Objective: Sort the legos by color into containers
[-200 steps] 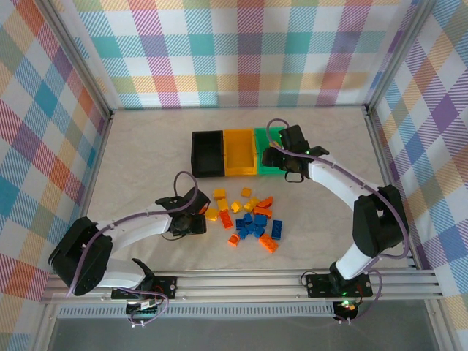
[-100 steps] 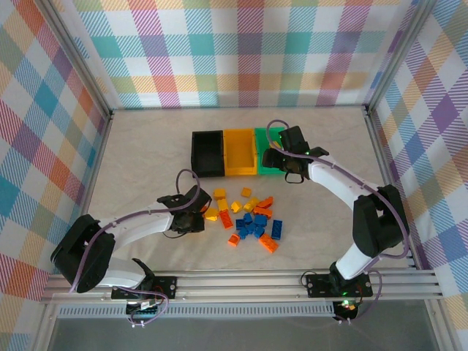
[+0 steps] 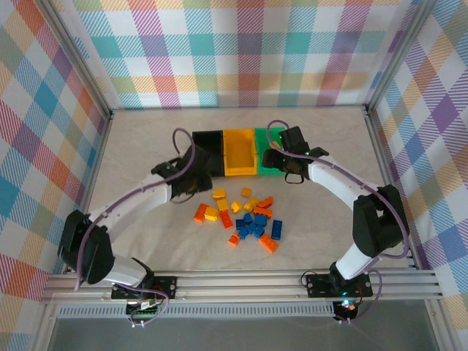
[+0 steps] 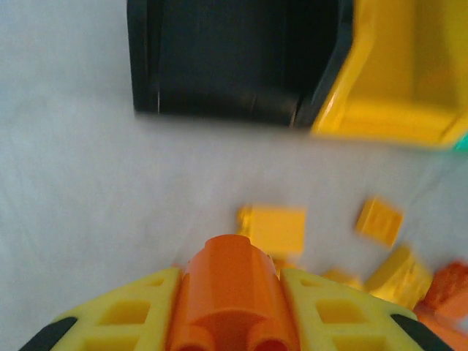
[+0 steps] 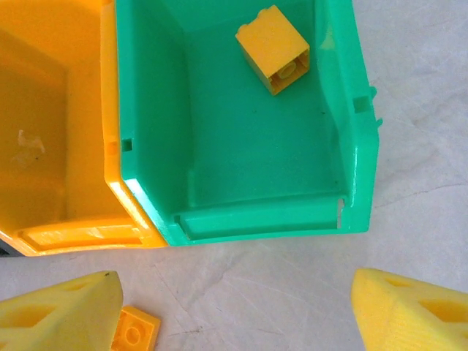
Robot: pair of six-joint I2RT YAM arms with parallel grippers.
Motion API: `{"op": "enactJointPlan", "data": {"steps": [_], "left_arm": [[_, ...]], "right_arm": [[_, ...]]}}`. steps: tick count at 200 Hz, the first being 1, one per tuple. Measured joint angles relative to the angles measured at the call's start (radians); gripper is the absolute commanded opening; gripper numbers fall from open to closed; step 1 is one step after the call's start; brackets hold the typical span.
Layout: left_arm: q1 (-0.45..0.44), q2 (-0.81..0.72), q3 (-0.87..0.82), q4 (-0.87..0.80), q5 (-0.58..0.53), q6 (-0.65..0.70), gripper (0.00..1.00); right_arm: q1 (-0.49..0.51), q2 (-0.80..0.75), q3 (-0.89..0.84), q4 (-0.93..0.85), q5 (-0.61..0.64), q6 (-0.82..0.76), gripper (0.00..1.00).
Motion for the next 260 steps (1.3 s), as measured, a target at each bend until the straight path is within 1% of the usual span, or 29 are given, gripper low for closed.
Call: {"op": "enactJointPlan", "data": {"steps": [55,71,99,117,134,159,187,199,227,260], "left_arm": [[0.109,0.311,0.298,-0.005,-0.074,0.03,0.24],[0.123,0.381,0.352,-0.007,-0.091,0.031,0.26],[0.126,0.485,0.463,-0.045,-0.113,0.031,0.34],[0.126,0.539,0.531,-0.06,-0.12,0.037,0.44],[0.126,0.56,0.559,-0.066,-0.12,0.04,0.53],[0.126,0.555,0.559,-0.074,-0.114,0.037,0.65],[0.126,0.522,0.538,-0.075,-0.094,0.037,0.69],[0.126,0.487,0.512,-0.061,-0.073,0.036,0.73],[0.111,0.314,0.351,0.008,-0.013,0.018,0.82],[0.053,0.087,0.12,0.108,0.052,-0.01,0.88]], "right_arm": [[0.0,-0.01,-0.033,-0.002,-0.005,0.001,0.82],[0.0,-0.02,-0.042,-0.001,-0.008,0.001,0.82],[0.0,-0.045,-0.068,0.0,-0.018,0.009,0.82],[0.0,-0.06,-0.094,0.0,-0.035,0.015,0.82],[0.001,-0.066,-0.122,-0.003,-0.055,0.016,0.82],[0.012,-0.068,-0.151,-0.013,-0.076,0.015,0.83],[0.032,-0.08,-0.194,-0.019,-0.099,0.019,0.82],[0.039,-0.09,-0.212,-0.024,-0.111,0.024,0.82],[0.061,-0.107,-0.228,-0.03,-0.134,0.05,0.78],[0.105,-0.108,-0.242,-0.027,-0.136,0.082,0.78]]}}
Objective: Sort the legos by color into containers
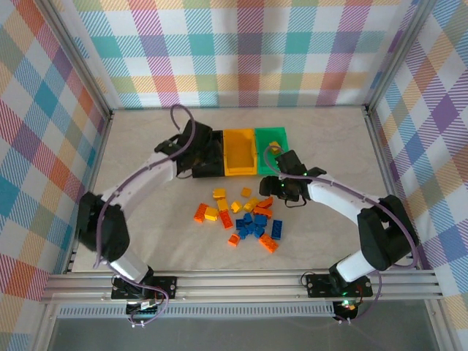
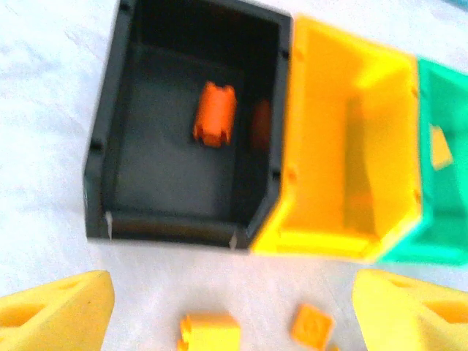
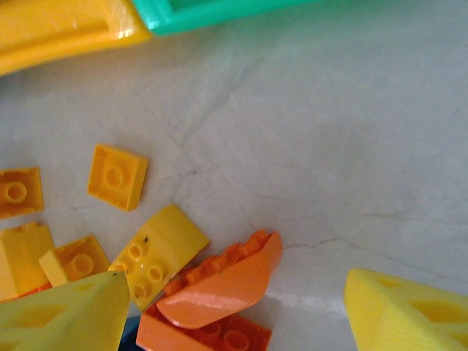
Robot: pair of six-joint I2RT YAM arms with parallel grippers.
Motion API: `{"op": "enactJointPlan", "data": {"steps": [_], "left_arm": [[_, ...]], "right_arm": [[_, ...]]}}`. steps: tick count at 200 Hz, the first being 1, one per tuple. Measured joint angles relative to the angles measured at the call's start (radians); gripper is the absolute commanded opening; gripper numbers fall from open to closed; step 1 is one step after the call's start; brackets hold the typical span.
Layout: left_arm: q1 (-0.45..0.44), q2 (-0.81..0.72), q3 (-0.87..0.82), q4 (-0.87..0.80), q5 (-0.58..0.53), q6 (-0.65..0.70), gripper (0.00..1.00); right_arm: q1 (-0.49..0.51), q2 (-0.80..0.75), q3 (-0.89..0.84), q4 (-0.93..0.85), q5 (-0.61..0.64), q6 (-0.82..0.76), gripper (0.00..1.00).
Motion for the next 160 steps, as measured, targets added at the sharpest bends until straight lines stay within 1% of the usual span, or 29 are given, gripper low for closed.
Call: {"op": "enactJointPlan", "data": {"steps": [18,39,67,90,120,136,160], "left_arm": [[-0.022,-0.098,-0.15,0.053,0.057,-0.028,0.9],[-0.022,-0.192,-0.323,0.084,0.106,-0.063,0.94],[-0.022,-0.307,-0.476,0.086,0.148,-0.098,0.98],[-0.022,-0.404,-0.536,0.087,0.159,-0.118,1.0],[-0.022,-0.471,-0.573,0.098,0.158,-0.122,1.0],[-0.022,-0.474,-0.576,0.099,0.158,-0.122,1.0],[-0.022,-0.474,-0.576,0.099,0.159,-0.122,1.0]], "right_arm": [[0.023,0.0,-0.016,-0.008,-0.008,0.001,0.76],[0.041,-0.016,-0.048,-0.03,-0.018,0.001,0.75],[0.052,-0.105,-0.128,-0.088,-0.001,0.011,0.73],[0.063,-0.168,-0.174,-0.135,0.009,0.024,0.74],[0.111,-0.141,-0.188,-0.144,0.013,0.042,0.75],[0.141,-0.105,-0.188,-0.144,0.017,0.051,0.72],[0.168,-0.055,-0.188,-0.159,0.048,0.066,0.64]]}}
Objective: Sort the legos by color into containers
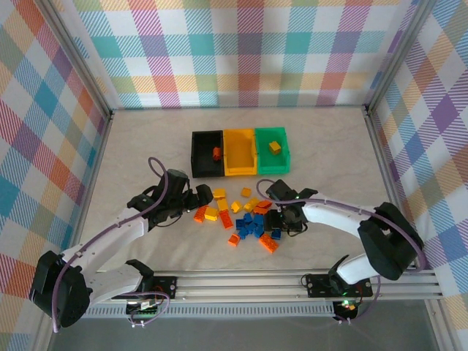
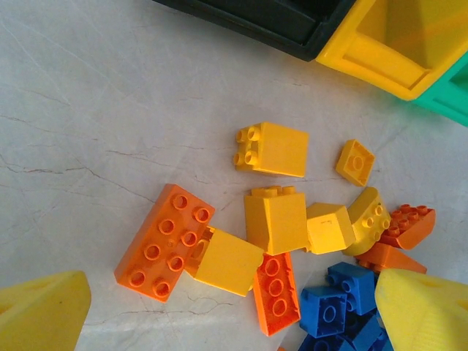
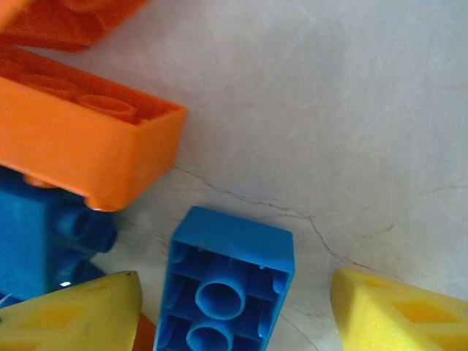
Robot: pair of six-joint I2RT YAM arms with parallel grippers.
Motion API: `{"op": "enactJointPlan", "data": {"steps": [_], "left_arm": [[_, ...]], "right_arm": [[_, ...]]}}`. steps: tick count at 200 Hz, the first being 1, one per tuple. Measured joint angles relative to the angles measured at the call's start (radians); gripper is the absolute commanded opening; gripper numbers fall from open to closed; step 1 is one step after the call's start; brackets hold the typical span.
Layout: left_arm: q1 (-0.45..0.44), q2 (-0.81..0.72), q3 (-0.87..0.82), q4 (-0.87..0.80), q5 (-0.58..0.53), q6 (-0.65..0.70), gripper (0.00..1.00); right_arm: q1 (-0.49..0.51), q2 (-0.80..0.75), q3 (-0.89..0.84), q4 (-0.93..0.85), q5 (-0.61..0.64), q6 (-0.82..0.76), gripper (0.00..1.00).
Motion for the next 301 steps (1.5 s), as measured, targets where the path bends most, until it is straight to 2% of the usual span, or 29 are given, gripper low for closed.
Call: {"op": "enactJointPlan", "data": {"steps": [83,111,132,157,201,239,249,262,284,301], "left_arm": [[0.0,0.003,-0.004,0.0,0.0,0.001,1.0],[0.0,0.003,-0.004,-0.003,-0.007,0.005,1.0],[0.0,0.003,-0.004,-0.005,-0.011,0.008,1.0],[0.0,0.003,-0.004,-0.013,-0.015,0.008,1.0],[0.0,0.0,-0.004,-0.037,-0.014,0.008,1.0],[0.002,-0.015,-0.004,-0.064,-0.014,0.008,0.99],[0.002,-0.017,-0.005,-0.072,-0.014,0.008,0.99],[0.005,-0.018,-0.009,-0.08,-0.014,0.008,0.99],[0.006,-0.018,-0.017,-0.085,-0.011,0.008,0.99],[0.006,-0.018,-0.017,-0.086,-0.01,0.008,0.99]], "right_arm": [[0.001,0.028,0.023,-0.053,0.077,0.006,0.3],[0.0,-0.015,0.076,-0.085,0.085,-0.039,0.27],[-0.019,-0.027,0.224,-0.095,0.08,-0.092,0.27],[-0.056,0.066,0.465,-0.064,0.08,-0.147,0.28],[-0.105,0.449,0.913,-0.041,0.084,-0.219,0.31],[-0.122,0.73,1.228,-0.119,0.108,-0.269,0.36],[-0.126,0.781,1.294,-0.142,0.114,-0.274,0.39],[-0.129,0.822,1.345,-0.166,0.12,-0.274,0.48],[-0.135,0.837,1.368,-0.198,0.122,-0.289,0.64],[-0.135,0.836,1.372,-0.204,0.121,-0.29,0.7]]}}
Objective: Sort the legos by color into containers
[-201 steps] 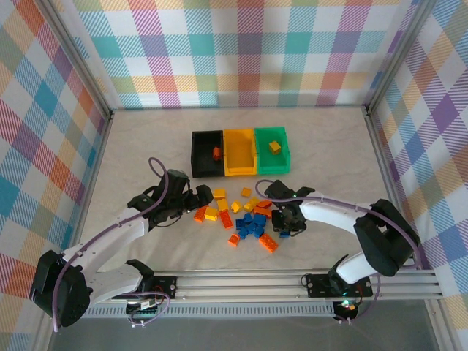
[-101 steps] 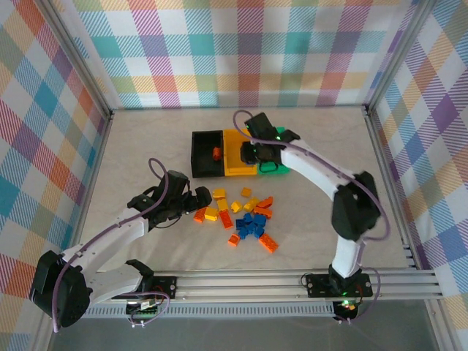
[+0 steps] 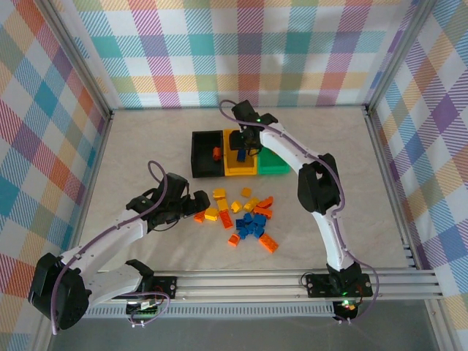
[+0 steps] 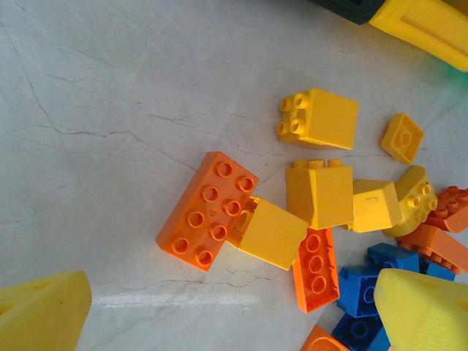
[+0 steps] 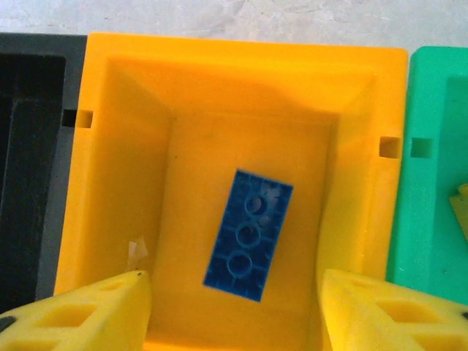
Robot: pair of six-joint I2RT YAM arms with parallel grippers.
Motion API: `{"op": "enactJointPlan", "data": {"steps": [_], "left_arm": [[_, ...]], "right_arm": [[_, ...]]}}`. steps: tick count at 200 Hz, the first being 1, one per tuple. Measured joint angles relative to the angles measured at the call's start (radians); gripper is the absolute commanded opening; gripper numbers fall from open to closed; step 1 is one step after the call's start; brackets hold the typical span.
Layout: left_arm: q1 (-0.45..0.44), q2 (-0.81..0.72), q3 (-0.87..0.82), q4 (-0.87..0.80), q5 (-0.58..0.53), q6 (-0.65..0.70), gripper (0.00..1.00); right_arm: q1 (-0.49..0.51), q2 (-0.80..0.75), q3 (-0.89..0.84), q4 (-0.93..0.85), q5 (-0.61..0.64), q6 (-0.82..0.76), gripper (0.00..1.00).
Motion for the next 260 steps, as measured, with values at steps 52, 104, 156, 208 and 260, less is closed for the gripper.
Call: {"op": "enactJointPlan", "data": {"steps": [52,104,156,208,260], "left_arm": [[-0.007,0.074,0.004,-0.003,0.006,0.032,0.9],[-0.055,0.256,0.033,-0.03,-0.028,0.063,0.81],[-0.121,0.315,0.035,-0.049,-0.05,0.076,0.81],[-0.117,0.401,0.06,-0.043,-0.109,0.083,0.79],[-0.09,0.5,0.154,-0.011,-0.15,0.111,0.61]], "right_arm": [[0.001,-0.194,-0.245,0.076,-0.024,0.003,0.74],[0.002,-0.545,-0.633,0.216,-0.048,0.051,0.75],[0.002,-0.6,-0.785,0.266,-0.047,0.082,0.75],[0.002,-0.616,-0.796,0.291,-0.047,0.099,0.75],[0.002,-0.659,-0.809,0.306,-0.047,0.101,0.75]]}}
